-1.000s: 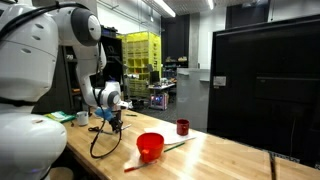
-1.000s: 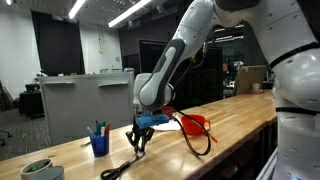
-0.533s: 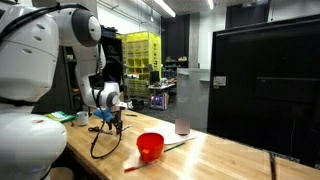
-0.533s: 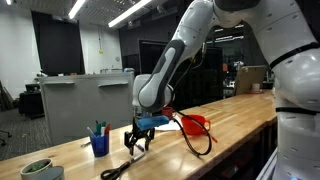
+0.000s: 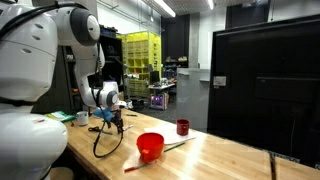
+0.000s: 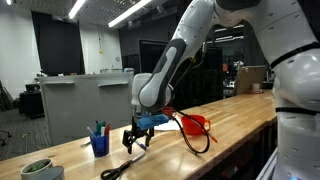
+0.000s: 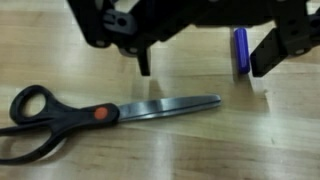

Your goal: Bring the blue sharpie closer to the cup

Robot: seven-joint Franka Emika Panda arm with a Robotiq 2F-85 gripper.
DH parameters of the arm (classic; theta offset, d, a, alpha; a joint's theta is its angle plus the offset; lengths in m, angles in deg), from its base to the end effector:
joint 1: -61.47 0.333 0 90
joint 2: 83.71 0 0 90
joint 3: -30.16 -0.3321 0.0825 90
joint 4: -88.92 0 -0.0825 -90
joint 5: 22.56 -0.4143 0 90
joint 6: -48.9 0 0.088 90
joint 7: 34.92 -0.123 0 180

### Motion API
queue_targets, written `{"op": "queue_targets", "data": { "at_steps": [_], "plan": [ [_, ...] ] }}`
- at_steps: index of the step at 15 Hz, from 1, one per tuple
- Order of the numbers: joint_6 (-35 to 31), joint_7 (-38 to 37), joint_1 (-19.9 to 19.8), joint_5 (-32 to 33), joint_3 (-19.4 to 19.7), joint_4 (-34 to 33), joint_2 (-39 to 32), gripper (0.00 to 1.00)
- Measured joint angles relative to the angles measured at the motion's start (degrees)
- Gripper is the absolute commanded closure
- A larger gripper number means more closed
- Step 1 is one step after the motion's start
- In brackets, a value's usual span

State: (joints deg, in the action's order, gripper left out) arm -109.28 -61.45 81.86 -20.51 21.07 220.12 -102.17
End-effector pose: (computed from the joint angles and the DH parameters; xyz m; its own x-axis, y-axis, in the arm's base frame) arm 0.4943 0.2833 0.1998 0.9903 0.0653 0.1227 0.0774 -0.9923 -0.0968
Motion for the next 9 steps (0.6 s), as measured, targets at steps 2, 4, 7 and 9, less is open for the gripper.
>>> {"op": "queue_targets", "data": {
  "at_steps": [2, 4, 7, 9],
  "plan": [
    [0.0, 0.1, 0.1, 0.2, 0.0, 0.0, 0.1, 0.0],
    [0.0, 0.4, 0.1, 0.2, 0.0, 0.0, 0.1, 0.0],
    [0.0, 0.6, 0.2, 0.2, 0.0, 0.0, 0.1, 0.0],
    [0.0, 0.8, 0.3, 0.6, 0.0, -0.1, 0.2, 0.0]
  ]
}}
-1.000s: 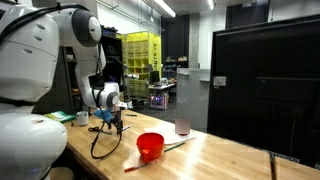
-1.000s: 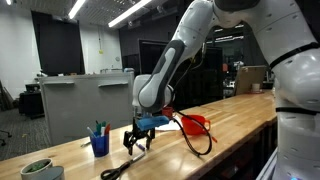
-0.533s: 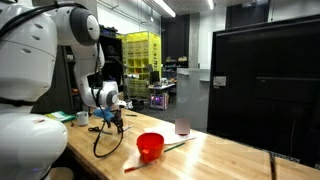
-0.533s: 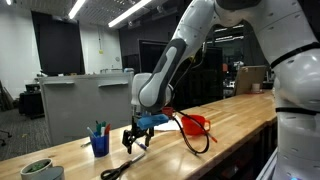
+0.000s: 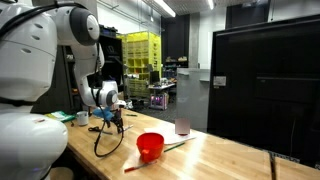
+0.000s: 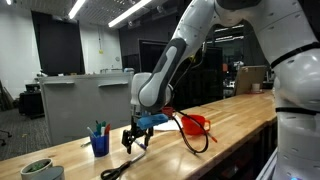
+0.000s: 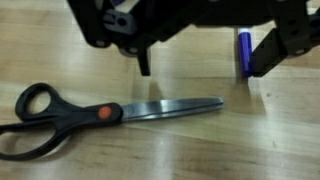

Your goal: Bring the blue sharpie closer to the cup

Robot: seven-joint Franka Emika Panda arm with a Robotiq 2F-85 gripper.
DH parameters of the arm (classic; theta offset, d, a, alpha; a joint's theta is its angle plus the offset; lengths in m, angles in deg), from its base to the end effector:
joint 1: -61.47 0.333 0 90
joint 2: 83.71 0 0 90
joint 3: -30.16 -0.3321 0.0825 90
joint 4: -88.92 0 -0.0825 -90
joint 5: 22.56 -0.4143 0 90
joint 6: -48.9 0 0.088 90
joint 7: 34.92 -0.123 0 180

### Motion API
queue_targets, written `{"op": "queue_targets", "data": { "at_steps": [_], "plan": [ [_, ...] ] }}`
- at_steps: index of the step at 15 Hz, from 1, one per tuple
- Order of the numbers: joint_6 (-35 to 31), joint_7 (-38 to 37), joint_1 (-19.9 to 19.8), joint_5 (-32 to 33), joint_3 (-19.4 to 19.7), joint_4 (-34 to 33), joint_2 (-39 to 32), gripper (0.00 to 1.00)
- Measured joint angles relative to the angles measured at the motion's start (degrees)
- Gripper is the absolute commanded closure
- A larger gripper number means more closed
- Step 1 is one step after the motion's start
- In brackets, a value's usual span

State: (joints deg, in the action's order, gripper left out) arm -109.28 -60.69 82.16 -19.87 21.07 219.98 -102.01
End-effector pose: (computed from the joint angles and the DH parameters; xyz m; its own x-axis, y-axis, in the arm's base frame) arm 0.4938 0.2868 0.2023 0.9869 0.0933 0.1316 0.1058 -0.9901 -0.0919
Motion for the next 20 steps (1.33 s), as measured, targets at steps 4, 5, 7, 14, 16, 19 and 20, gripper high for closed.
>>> {"op": "queue_targets", "data": {
  "at_steps": [4, 5, 7, 14, 16, 19, 20],
  "plan": [
    [1.0, -3.0, 2.6, 8.0, 3.1, -0.2, 2.7, 0.0],
    [2.6, -5.0, 3.6, 11.1, 4.3, -0.4, 4.1, 0.0],
    [7.9, -9.7, 4.5, 16.6, 5.6, -0.9, 7.5, 0.0],
    [30.6, -14.3, -1.9, 10.5, 3.5, -5.5, 17.7, 0.0],
    [32.8, -6.9, -4.6, 2.8, 3.3, -7.6, 18.1, 0.0],
    [33.7, 4.0, -8.1, -4.7, 3.4, -10.3, 18.1, 0.0],
    [33.9, 7.0, -9.2, -6.2, 3.5, -11.2, 18.1, 0.0]
  ]
}}
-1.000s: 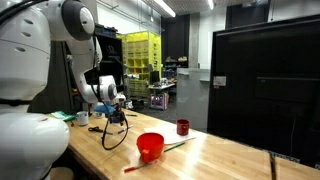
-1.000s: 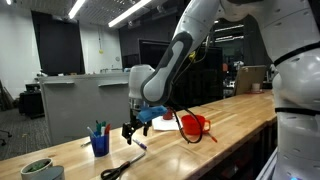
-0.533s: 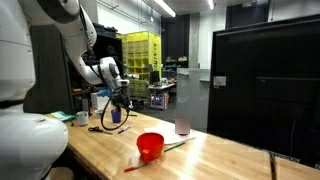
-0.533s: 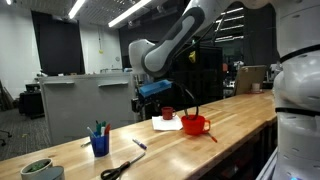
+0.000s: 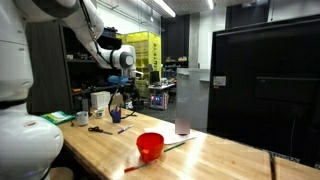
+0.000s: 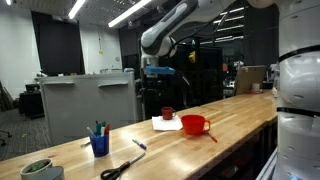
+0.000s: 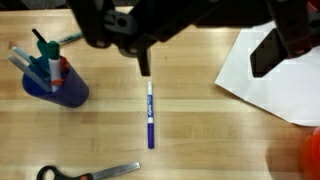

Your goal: Bring the blue sharpie closer to the cup

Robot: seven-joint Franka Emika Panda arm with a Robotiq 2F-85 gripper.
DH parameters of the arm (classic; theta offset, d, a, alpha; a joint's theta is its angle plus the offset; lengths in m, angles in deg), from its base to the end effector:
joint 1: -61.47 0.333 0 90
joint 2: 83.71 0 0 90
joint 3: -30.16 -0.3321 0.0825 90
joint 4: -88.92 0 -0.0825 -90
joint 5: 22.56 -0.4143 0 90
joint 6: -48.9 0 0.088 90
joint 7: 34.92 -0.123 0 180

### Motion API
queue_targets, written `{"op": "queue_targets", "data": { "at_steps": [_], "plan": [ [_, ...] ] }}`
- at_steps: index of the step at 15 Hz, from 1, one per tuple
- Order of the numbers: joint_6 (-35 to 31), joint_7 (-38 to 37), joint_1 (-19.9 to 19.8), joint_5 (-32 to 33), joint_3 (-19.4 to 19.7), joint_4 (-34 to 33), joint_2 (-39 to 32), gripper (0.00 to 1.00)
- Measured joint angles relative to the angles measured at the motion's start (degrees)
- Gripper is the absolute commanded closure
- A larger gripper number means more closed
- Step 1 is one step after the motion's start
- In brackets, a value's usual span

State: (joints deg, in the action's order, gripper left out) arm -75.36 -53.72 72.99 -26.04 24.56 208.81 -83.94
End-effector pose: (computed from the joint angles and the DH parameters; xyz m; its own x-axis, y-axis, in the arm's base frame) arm 0.5537 0.1738 0.4120 0.9967 -0.0634 0.0505 -0.0597 -0.9955 -0.0731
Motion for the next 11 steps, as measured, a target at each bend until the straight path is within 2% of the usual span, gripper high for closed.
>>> {"op": "queue_targets", "data": {
  "at_steps": [6, 11],
  "plan": [
    [5.0, 14.6, -6.4, -1.4, 2.8, -5.8, 0.0, 0.0],
    [5.2, 15.1, -7.1, -1.4, 2.7, -6.1, -0.4, 0.0]
  ]
}}
